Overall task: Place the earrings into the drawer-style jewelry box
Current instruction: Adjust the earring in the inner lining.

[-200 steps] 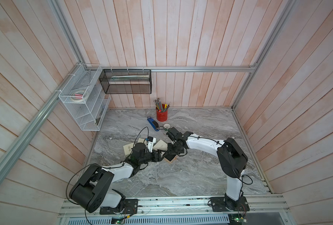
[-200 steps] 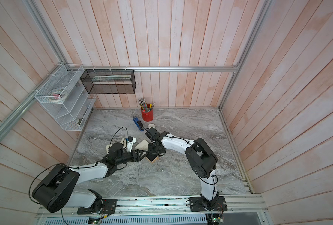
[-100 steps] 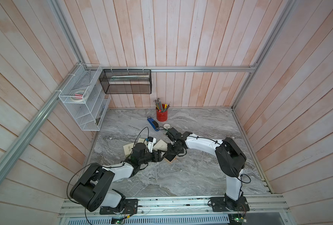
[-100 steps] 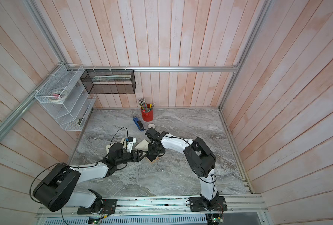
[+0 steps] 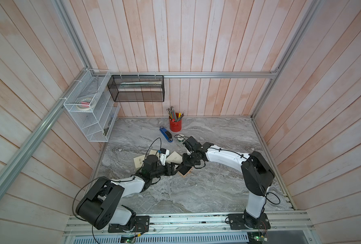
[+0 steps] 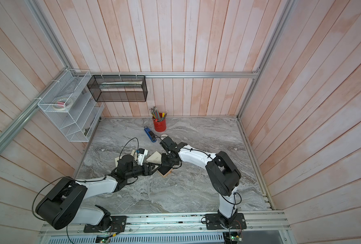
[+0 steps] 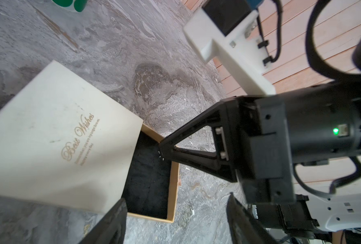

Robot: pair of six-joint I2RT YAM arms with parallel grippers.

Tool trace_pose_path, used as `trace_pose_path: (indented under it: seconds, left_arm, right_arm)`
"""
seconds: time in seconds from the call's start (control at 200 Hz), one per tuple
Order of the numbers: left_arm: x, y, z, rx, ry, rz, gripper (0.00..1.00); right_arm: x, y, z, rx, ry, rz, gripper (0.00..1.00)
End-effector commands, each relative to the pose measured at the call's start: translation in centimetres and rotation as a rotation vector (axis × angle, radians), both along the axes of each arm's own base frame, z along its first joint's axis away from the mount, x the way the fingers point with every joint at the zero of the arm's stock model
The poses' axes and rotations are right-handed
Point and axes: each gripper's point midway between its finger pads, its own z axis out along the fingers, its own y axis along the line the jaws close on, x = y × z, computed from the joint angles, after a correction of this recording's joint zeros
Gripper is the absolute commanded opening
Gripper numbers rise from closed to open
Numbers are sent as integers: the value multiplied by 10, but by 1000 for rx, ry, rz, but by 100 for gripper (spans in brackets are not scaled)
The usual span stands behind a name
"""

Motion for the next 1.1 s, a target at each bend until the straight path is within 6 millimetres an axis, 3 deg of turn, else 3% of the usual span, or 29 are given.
trace_pose_path:
  seconds: [0.0,0.47,1.095]
  left_arm:
    - [7,-5,6,8,-34,-21,75]
    - [8,-25,-1,55,-35,-79,75]
    - [6,-30,-14,69,-10,-94,75]
  right_arm:
    - [1,8,10,150,25,-17,0]
    - [2,13,-2,353,106,-57,0]
    - [-1,10,-25,337,151,-67,0]
